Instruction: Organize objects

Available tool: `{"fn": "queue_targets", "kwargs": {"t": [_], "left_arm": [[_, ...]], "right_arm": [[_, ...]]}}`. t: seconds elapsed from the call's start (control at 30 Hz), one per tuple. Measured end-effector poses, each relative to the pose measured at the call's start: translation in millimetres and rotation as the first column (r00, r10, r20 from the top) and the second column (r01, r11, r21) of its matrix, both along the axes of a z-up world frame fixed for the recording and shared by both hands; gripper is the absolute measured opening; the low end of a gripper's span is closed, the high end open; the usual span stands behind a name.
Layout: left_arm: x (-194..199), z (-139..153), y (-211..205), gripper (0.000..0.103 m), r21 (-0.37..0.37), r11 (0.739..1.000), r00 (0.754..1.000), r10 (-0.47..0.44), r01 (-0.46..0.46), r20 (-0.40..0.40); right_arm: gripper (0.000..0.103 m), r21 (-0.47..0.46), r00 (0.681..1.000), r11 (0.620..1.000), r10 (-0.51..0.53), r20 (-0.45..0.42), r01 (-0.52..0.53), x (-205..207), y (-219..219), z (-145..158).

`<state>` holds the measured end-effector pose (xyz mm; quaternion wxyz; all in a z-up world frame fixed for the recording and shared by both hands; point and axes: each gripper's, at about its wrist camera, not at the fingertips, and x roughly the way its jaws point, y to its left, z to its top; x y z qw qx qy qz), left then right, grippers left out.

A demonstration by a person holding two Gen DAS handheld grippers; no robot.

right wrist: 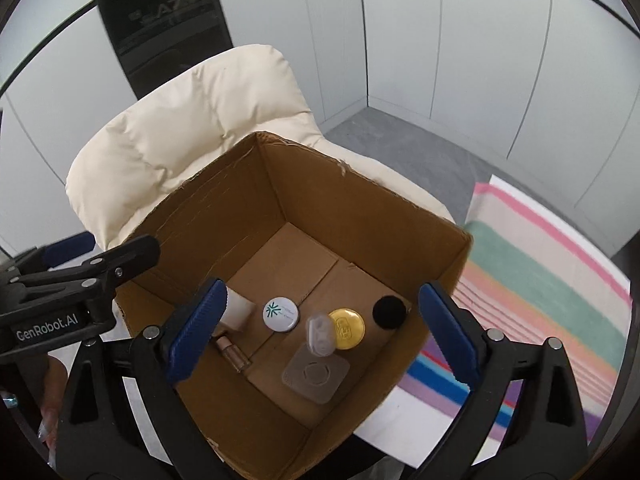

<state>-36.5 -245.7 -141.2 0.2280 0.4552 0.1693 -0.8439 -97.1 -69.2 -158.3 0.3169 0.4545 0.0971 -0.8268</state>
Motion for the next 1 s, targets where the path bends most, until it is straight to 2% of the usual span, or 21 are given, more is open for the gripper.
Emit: {"fn": "queue_targets", "kwargs": {"t": [0.17, 0.27, 0.37, 0.5, 0.57, 0.67, 0.77, 0.8, 0.87, 0.93, 1.0], "left_arm": [[-2, 3, 7, 0.099, -0.019, 1.000, 0.998, -0.006, 0.007, 0.059], [-4, 18, 16, 0.099, -0.010, 0.999, 0.994, -0.047, 0.049, 0.100], [-7, 49, 34, 0.099, -0.052, 0.991, 0.987, -0.115, 0.122, 0.116], [-7, 102, 59, 0.099, -0.075, 0.967, 0.966, -0.236, 0.244, 0.103], [-3, 128, 75, 0.099, -0.087, 0.950, 0.950, -0.288, 0.299, 0.119], [15, 157, 99, 0.101, -0.121, 0.922, 0.926, -0.353, 0.368, 0.133], [46, 173, 121, 0.102, -0.147, 0.898, 0.908, -0.395, 0.414, 0.139], [55, 173, 126, 0.103, -0.127, 0.897, 0.902, -0.404, 0.424, 0.155], [68, 168, 134, 0.103, -0.087, 0.898, 0.888, -0.406, 0.432, 0.215], [83, 168, 140, 0.103, -0.096, 0.901, 0.893, -0.396, 0.422, 0.214], [88, 171, 146, 0.103, -0.109, 0.905, 0.898, -0.383, 0.412, 0.218]], "right_arm": [[0.099, 0.038, 0.998, 0.998, -0.055, -0.014, 0.056, 2, 11, 9], [0.099, 0.112, 0.990, 0.984, -0.137, -0.021, 0.138, 6, 21, 20], [0.099, 0.168, 0.974, 0.960, -0.224, -0.030, 0.226, 13, 41, 41], [0.099, 0.170, 0.939, 0.924, -0.335, -0.079, 0.344, 31, 75, 84], [0.099, 0.167, 0.906, 0.892, -0.407, -0.112, 0.421, 44, 96, 111], [0.099, 0.170, 0.847, 0.830, -0.523, -0.094, 0.531, 64, 128, 141], [0.099, 0.240, 0.745, 0.715, -0.665, -0.055, 0.656, 86, 159, 155], [0.099, 0.229, 0.732, 0.708, -0.680, -0.036, 0.668, 93, 167, 159], [0.099, 0.178, 0.731, 0.727, -0.680, 0.058, 0.663, 111, 184, 163], [0.099, 0.151, 0.727, 0.738, -0.674, 0.133, 0.657, 126, 194, 164], [0.099, 0.144, 0.735, 0.752, -0.659, 0.158, 0.643, 142, 195, 165]]}}
